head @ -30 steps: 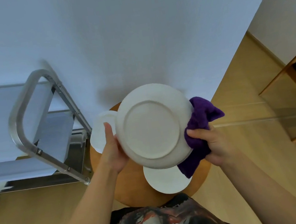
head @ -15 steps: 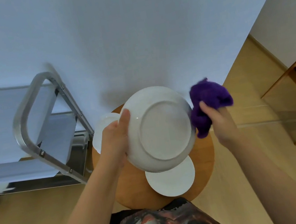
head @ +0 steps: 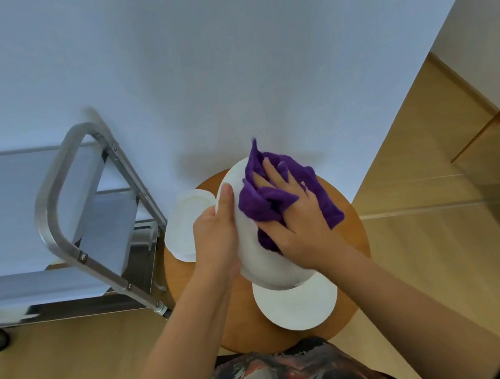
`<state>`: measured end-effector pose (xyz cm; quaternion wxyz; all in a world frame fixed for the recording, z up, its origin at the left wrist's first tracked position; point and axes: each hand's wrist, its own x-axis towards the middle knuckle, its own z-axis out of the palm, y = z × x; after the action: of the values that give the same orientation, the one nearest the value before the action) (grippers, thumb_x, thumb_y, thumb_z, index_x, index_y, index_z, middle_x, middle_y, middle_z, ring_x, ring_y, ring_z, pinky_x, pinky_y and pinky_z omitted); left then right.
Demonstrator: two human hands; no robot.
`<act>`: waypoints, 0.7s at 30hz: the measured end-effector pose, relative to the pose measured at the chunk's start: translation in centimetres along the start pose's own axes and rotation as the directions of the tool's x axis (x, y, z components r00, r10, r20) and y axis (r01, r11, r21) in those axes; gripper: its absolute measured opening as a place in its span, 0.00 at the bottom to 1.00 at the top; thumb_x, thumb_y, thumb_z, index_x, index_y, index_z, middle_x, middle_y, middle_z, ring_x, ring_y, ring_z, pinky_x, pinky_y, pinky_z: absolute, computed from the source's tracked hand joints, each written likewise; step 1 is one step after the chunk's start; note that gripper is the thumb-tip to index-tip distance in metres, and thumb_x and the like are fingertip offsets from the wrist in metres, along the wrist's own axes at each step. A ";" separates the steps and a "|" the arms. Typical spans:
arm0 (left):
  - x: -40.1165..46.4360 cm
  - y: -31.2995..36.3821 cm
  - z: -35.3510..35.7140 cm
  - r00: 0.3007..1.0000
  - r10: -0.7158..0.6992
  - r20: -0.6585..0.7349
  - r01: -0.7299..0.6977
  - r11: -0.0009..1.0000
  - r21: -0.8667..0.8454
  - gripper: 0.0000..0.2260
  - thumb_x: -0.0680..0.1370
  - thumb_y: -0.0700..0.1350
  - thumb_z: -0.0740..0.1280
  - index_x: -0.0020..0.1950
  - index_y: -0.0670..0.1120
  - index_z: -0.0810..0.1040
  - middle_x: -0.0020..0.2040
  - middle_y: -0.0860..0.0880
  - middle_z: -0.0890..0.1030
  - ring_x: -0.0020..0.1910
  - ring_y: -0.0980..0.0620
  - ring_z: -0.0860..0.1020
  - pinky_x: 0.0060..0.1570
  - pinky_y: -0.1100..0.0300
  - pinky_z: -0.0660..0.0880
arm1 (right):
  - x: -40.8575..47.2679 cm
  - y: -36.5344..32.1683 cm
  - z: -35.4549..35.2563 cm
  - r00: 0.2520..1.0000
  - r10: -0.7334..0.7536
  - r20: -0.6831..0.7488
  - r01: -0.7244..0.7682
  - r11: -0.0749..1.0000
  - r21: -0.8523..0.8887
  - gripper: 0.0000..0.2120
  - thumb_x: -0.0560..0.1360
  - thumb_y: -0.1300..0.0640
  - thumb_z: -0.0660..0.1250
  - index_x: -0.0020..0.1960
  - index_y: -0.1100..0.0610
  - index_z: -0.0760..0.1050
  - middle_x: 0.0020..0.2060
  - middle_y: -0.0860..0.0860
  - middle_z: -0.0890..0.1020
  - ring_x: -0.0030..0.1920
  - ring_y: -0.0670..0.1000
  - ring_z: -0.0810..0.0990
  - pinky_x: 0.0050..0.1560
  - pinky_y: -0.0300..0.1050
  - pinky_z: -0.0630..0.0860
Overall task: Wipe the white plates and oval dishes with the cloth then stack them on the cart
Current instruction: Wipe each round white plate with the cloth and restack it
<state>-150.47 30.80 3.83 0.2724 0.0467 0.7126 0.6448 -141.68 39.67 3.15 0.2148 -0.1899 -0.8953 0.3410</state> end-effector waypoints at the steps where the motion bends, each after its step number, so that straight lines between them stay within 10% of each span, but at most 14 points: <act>1: 0.2 -0.2 -0.1 1.000 -0.008 -0.001 0.008 1.000 -0.002 0.24 0.77 0.63 0.59 0.48 0.43 0.80 0.44 0.43 0.83 0.44 0.45 0.82 0.41 0.53 0.79 | -0.7 0.0 0.4 1.000 0.000 0.012 -0.001 1.000 0.023 0.27 0.77 0.49 0.58 0.70 0.37 0.50 0.76 0.46 0.57 0.76 0.52 0.53 0.73 0.62 0.53; 5: 0.9 -0.7 -0.3 0.998 -0.063 -0.028 0.062 0.998 -0.033 0.18 0.77 0.64 0.58 0.44 0.51 0.77 0.43 0.48 0.83 0.45 0.47 0.81 0.42 0.53 0.79 | -3.7 1.3 0.9 0.995 -0.050 0.089 0.041 0.994 0.100 0.29 0.77 0.49 0.61 0.72 0.36 0.51 0.75 0.43 0.58 0.75 0.47 0.54 0.72 0.60 0.57; 10: 1.0 -1.1 -0.7 0.996 -0.065 0.054 0.070 0.993 -0.091 0.19 0.76 0.63 0.60 0.47 0.50 0.79 0.48 0.47 0.84 0.51 0.44 0.80 0.55 0.44 0.77 | -5.4 5.3 -1.0 0.971 -0.236 0.043 0.239 0.941 -0.237 0.27 0.73 0.52 0.58 0.72 0.52 0.63 0.72 0.49 0.63 0.72 0.53 0.61 0.66 0.54 0.62; 16: 0.8 -0.6 -0.5 0.995 -0.030 0.097 0.037 0.997 -0.072 0.17 0.77 0.63 0.58 0.43 0.52 0.77 0.44 0.50 0.82 0.49 0.47 0.80 0.52 0.46 0.77 | -3.9 7.0 -1.5 0.982 0.150 -0.113 -0.151 0.989 0.002 0.21 0.75 0.58 0.60 0.67 0.52 0.71 0.66 0.52 0.74 0.67 0.49 0.70 0.62 0.40 0.68; 18: 0.9 -0.8 -0.3 0.994 0.067 0.090 -0.071 0.997 0.038 0.19 0.77 0.62 0.59 0.43 0.48 0.77 0.42 0.47 0.81 0.45 0.46 0.79 0.47 0.49 0.76 | -2.7 6.5 -1.7 0.865 0.480 -0.145 -0.427 0.857 0.290 0.08 0.75 0.59 0.60 0.51 0.52 0.75 0.45 0.50 0.80 0.48 0.51 0.78 0.44 0.41 0.74; 21: -0.1 -1.4 0.2 0.878 0.458 0.142 -0.478 0.810 0.339 0.23 0.77 0.58 0.60 0.46 0.37 0.76 0.39 0.38 0.79 0.37 0.41 0.77 0.40 0.48 0.76 | -1.8 6.6 -2.8 0.562 0.824 0.070 -0.575 0.329 0.749 0.08 0.71 0.55 0.63 0.48 0.56 0.76 0.41 0.54 0.80 0.45 0.55 0.80 0.44 0.47 0.76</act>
<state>-149.92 30.69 2.50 0.1107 0.2873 0.7785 0.5469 -137.46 44.86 0.05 0.2410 -0.5185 -0.4670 0.6745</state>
